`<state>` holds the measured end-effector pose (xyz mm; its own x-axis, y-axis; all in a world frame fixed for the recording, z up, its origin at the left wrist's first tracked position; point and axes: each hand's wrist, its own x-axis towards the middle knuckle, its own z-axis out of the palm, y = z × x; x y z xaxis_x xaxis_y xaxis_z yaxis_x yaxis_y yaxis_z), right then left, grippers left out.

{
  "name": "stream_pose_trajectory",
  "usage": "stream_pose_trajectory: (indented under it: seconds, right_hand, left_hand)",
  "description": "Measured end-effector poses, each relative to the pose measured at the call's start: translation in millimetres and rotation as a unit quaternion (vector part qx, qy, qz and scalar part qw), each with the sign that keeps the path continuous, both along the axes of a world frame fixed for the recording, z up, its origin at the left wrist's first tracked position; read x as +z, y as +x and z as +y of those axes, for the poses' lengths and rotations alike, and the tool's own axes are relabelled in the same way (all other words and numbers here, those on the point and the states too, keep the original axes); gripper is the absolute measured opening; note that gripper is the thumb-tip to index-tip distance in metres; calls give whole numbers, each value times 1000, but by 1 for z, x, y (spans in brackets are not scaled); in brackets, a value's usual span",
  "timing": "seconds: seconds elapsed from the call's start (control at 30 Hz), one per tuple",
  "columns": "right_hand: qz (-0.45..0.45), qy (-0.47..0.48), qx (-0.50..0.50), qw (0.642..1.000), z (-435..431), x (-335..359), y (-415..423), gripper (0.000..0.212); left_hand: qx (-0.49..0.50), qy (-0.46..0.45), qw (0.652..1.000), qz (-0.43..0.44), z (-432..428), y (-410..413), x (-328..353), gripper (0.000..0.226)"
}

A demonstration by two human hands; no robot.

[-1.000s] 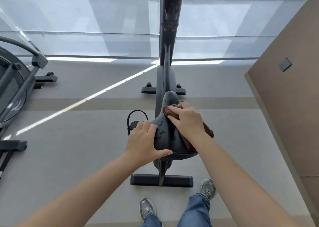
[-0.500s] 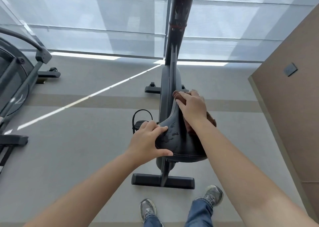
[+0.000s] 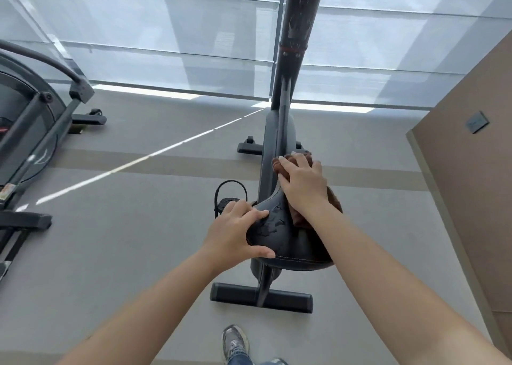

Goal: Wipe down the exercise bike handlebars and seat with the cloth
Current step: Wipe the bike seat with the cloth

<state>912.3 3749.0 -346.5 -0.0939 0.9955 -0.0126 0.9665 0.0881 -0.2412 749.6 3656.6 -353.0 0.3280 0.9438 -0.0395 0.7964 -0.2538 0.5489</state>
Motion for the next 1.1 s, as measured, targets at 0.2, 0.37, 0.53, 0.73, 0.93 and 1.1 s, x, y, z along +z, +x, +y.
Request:
stream_pose_trajectory:
  seconds: [0.2,0.37,0.53,0.73,0.93,1.1]
  right_hand:
    - [36,-12,17,999,-44,2,21,43]
    - [55,85,43,994,-99,-2,37,34]
    - [91,-2,-7,996,-13,-1,23,41]
    - [63,-28,30,997,-21,1,22,40]
    - [13,91,22,996,-106,2,19,33]
    - [-10,23,-65,998,-49,3,-2,42]
  left_hand:
    - [29,-21,999,12,-7,4,4,79]
    - [48,-30,998,9,-10,7,5,77]
    - [64,-38,997,-3,-13,9,4,77]
    - [68,-35,997,-19,-13,8,0,76]
    - [67,-19,995,-74,-12,3,-6,75]
    - [4,-3,999,-42,0,-3,-4,79]
